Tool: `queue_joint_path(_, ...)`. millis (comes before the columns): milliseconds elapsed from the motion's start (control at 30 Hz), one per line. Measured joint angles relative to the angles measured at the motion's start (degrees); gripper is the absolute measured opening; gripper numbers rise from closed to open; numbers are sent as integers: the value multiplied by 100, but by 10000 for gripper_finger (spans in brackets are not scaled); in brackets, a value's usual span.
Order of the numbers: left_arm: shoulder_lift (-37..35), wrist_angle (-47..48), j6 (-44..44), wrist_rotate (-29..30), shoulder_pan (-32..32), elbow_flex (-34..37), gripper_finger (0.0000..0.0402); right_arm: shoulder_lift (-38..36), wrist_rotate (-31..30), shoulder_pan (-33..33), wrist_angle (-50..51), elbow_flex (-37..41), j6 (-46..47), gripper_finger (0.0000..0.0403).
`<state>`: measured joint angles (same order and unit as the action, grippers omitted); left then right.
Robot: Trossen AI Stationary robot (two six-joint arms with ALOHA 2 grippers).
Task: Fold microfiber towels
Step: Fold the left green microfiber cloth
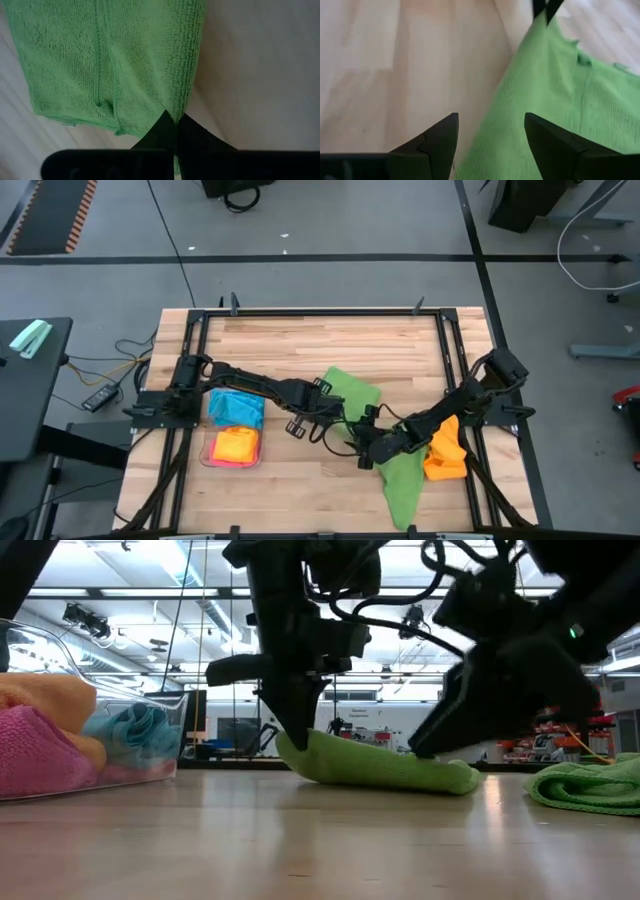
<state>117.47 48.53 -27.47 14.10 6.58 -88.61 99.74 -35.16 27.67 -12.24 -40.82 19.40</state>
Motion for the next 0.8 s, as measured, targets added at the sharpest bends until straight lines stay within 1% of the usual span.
queue_joint_path(133,0,57,154,-131,-51,-27,16,448,-178,67,-185,-150,-91,237)
queue_joint_path(233,0,111,240,-141,-99,-27,27,758,-678,153,-123,-402,-165,237)
queue_joint_path(333,-2,186,312,-245,-140,-27,20,1028,-1119,193,125,-623,-170,237)
queue_joint_path(467,-99,232,412,-466,-178,-31,9,1238,-1230,171,507,-840,-91,237)
queue_joint_path(600,-182,297,435,-507,-194,-34,22,1201,-1289,193,911,-898,36,234)
queue_joint_path(700,-197,315,406,-502,-193,-34,30,1124,-1443,224,1324,-887,95,223)
queue_joint_path(800,-197,328,364,-502,-192,-34,21,1071,-1472,251,1505,-878,1,210)
